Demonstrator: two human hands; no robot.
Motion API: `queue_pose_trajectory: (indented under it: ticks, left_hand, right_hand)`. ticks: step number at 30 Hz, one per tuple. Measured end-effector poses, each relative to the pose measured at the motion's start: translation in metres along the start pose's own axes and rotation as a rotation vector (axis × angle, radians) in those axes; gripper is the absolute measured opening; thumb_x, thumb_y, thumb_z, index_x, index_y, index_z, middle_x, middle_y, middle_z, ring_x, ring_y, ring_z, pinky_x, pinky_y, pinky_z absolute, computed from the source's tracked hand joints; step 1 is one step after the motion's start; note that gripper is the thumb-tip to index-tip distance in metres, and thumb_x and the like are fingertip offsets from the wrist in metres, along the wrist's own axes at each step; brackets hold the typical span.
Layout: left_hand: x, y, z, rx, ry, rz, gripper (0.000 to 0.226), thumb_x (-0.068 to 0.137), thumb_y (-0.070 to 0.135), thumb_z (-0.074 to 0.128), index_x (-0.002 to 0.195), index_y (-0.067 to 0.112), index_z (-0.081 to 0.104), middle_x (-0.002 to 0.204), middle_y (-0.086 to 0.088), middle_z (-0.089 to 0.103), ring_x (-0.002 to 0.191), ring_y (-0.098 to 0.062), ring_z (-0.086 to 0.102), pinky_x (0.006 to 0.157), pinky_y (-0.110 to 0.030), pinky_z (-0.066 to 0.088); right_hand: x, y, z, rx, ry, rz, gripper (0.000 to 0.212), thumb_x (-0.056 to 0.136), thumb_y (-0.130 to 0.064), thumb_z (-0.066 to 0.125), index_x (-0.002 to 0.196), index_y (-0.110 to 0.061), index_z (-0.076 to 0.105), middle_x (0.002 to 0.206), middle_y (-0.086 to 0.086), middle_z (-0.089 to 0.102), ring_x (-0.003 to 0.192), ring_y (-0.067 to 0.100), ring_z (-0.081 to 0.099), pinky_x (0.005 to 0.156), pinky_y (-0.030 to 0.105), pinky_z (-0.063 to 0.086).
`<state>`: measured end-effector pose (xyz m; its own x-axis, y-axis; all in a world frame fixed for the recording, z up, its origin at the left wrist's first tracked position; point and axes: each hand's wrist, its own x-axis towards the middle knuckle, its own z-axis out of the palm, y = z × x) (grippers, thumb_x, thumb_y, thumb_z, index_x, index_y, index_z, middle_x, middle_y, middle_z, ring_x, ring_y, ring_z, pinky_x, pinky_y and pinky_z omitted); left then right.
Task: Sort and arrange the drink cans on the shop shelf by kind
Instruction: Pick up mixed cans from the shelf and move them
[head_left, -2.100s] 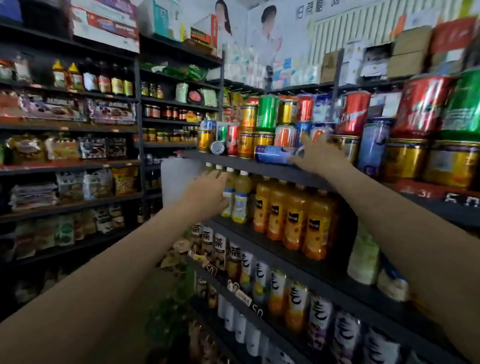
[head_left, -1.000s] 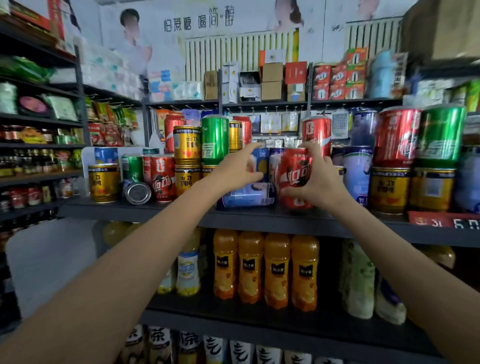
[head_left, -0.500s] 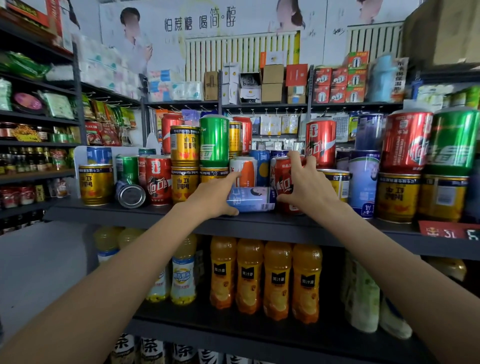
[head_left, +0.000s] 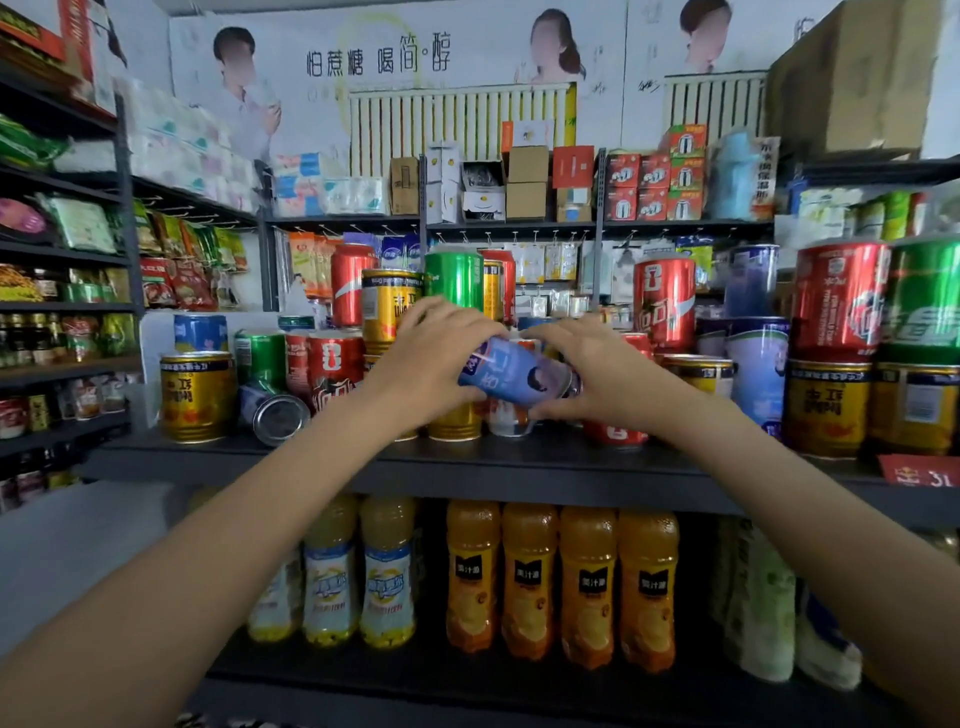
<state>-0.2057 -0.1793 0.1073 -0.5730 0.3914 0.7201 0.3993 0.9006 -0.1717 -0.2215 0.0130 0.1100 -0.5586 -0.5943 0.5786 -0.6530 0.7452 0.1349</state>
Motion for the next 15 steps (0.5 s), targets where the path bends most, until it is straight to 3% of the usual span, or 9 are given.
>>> queue_pose_trajectory:
  ticks: [2,4,7,10,13,15]
  left_hand:
    - [0.004,-0.003,-0.012,0.053,0.045,0.13,0.06,0.074,0.03,0.073,0.129,0.029,0.049,0.13,0.011,0.05,0.128,-0.013,0.034,0.11,-0.028,-0.006]
    - [0.006,-0.008,-0.02,0.078,0.117,0.208,0.063,0.076,0.027,0.071,0.133,0.026,0.046,0.137,0.008,0.046,0.134,-0.017,0.028,0.109,-0.032,-0.009]
    - [0.006,-0.02,-0.034,-0.029,0.256,0.092,0.069,0.083,0.021,0.063,0.143,0.026,0.03,0.148,0.006,0.03,0.139,-0.016,0.016,0.111,-0.033,-0.005]
    - [-0.004,-0.036,-0.033,-0.082,0.225,0.013,0.061,0.087,0.014,0.055,0.142,0.025,0.03,0.147,0.007,0.03,0.138,-0.014,0.018,0.113,-0.033,0.004]
    - [-0.022,-0.055,-0.016,-0.111,0.168,0.021,0.052,0.088,0.013,0.052,0.138,0.022,0.038,0.143,0.005,0.036,0.134,-0.016,0.024,0.112,-0.033,0.01]
    - [-0.033,-0.067,-0.005,-0.135,0.158,0.017,0.049,0.088,0.012,0.052,0.135,0.021,0.043,0.138,0.003,0.041,0.131,-0.017,0.03,0.11,-0.034,0.015]
  right_hand:
    - [0.008,-0.009,0.01,0.02,0.056,0.057,0.075,0.073,-0.039,0.074,0.134,-0.014,0.04,0.121,0.004,0.053,0.108,0.019,0.041,0.084,0.029,0.035]
    - [0.014,-0.015,0.015,0.066,0.159,0.125,0.067,0.071,-0.038,0.076,0.125,-0.012,0.045,0.107,0.004,0.057,0.098,0.018,0.045,0.074,0.029,0.037]
    - [0.016,-0.019,0.022,0.184,0.344,0.343,0.059,0.07,-0.037,0.077,0.111,-0.007,0.048,0.094,0.005,0.056,0.084,0.02,0.051,0.065,0.028,0.041]
    - [0.016,-0.022,0.034,0.282,0.392,0.636,0.055,0.071,-0.038,0.077,0.104,-0.006,0.047,0.09,0.003,0.055,0.075,0.016,0.051,0.05,0.018,0.032]
    - [0.013,-0.025,0.051,0.236,0.275,0.772,0.055,0.069,-0.042,0.078,0.099,-0.006,0.048,0.093,0.007,0.06,0.073,0.016,0.053,0.049,0.021,0.033]
    - [0.015,-0.031,0.06,0.202,0.276,0.811,0.059,0.069,-0.04,0.079,0.103,-0.004,0.048,0.099,0.01,0.06,0.082,0.022,0.057,0.06,0.027,0.041]
